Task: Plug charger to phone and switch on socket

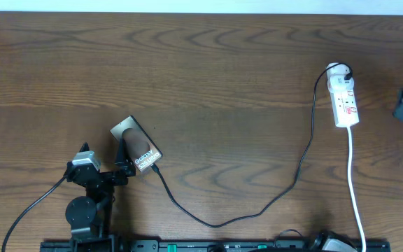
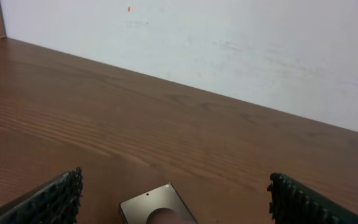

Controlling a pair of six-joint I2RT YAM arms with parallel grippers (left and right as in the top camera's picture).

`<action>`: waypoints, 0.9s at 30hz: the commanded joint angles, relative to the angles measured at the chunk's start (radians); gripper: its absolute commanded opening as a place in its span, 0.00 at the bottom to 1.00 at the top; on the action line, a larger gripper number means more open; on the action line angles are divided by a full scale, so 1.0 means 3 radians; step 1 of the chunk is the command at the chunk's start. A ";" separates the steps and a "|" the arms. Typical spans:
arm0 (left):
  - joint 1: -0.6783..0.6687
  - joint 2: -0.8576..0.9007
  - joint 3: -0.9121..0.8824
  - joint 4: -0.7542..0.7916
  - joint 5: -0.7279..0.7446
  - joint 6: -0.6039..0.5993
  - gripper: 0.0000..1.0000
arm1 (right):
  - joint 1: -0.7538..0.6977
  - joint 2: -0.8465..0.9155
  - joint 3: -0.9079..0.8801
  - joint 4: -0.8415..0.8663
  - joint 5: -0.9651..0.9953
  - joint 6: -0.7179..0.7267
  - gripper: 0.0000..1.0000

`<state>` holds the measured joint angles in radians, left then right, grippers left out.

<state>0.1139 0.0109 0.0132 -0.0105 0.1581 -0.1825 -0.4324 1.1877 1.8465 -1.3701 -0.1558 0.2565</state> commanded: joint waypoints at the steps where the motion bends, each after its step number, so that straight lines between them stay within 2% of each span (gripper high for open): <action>1: -0.0011 -0.0018 -0.0031 -0.0150 0.0042 0.0020 0.94 | 0.0183 -0.0153 -0.0528 0.0395 -0.0005 0.0066 0.99; 9: -0.0011 -0.0018 -0.0031 -0.0150 0.0042 0.0020 0.94 | 0.0688 -0.1161 -0.2742 0.2566 -0.0212 0.0066 0.99; 12: -0.0011 -0.0018 -0.0031 -0.0150 0.0042 0.0020 0.94 | 0.0889 -0.1687 -0.3892 0.3758 -0.0211 0.0066 0.99; 20: -0.0011 -0.0018 -0.0031 -0.0150 0.0042 0.0020 0.94 | 0.1082 -0.2525 -0.5605 0.5674 -0.0170 0.0066 0.99; 23: -0.0011 -0.0018 -0.0031 -0.0150 0.0042 0.0020 0.94 | 0.1160 -0.2869 -0.6114 0.6121 -0.0033 0.0065 0.99; 27: -0.0011 -0.0018 -0.0031 -0.0150 0.0042 0.0020 0.94 | 0.1305 -0.3273 -0.6138 0.5554 0.0299 0.0013 0.99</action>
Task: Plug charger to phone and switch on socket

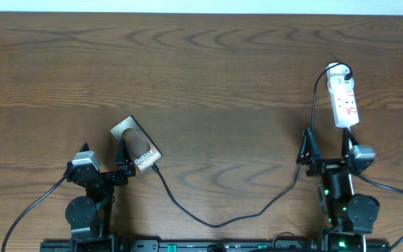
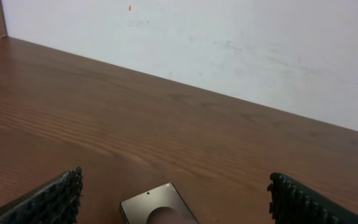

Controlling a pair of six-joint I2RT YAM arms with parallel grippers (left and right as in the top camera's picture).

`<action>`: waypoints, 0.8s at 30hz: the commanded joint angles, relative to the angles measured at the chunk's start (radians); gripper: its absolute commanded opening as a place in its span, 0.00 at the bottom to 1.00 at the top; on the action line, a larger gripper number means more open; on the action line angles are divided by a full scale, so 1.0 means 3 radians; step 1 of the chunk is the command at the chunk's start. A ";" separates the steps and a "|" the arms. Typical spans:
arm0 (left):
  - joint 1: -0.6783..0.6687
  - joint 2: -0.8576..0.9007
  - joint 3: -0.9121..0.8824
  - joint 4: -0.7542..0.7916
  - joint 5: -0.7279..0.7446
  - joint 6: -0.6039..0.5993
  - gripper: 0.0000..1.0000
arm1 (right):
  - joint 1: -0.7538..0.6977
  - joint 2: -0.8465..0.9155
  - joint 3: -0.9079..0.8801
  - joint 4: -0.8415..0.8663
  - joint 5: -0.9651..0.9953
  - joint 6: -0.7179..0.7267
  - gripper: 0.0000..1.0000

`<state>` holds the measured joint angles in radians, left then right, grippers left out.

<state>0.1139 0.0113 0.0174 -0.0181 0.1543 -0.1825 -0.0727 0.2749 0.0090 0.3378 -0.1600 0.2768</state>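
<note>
The grey phone (image 1: pixel 136 147) lies slanted on the table at lower left, with the black charger cable (image 1: pixel 215 222) running from its near right end. The cable curves right and up to a plug in the white socket strip (image 1: pixel 345 98) at the far right. My left gripper (image 1: pixel 105 164) sits low just near of the phone, open; in the left wrist view the phone's far end (image 2: pixel 157 205) shows between the spread fingers (image 2: pixel 61 193) of the left gripper (image 2: pixel 174 185). My right gripper (image 1: pixel 325 148) stands open just near of the strip, touching nothing.
A white cord (image 1: pixel 355 182) leaves the socket strip toward the near edge, passing by the right arm. A white wall (image 2: pixel 229 43) bounds the far side of the brown table (image 1: pixel 208 77).
My right arm was out at the far right edge beside the socket strip; now it stands at the near right, gripper open, below the strip. Phone, cable and left gripper have not moved.
</note>
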 commanded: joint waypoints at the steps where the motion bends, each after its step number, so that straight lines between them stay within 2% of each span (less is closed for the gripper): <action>1: -0.0011 -0.0019 -0.0045 -0.0125 0.0055 0.0020 0.94 | 0.0156 -0.0319 -0.0011 -0.0273 0.0444 -0.0056 0.99; 6: -0.0011 -0.0019 -0.0045 -0.0125 0.0055 0.0020 0.94 | 0.0350 -0.0624 -0.0011 -0.0922 0.0954 -0.0036 0.99; 9: -0.0011 -0.0019 -0.0045 -0.0125 0.0055 0.0020 0.94 | 0.0413 -0.0837 -0.0011 -0.1339 0.1298 0.0206 0.99; 24: -0.0011 -0.0019 -0.0045 -0.0125 0.0055 0.0020 0.94 | 0.0422 -0.0900 -0.0011 -0.1293 0.1406 0.0098 0.99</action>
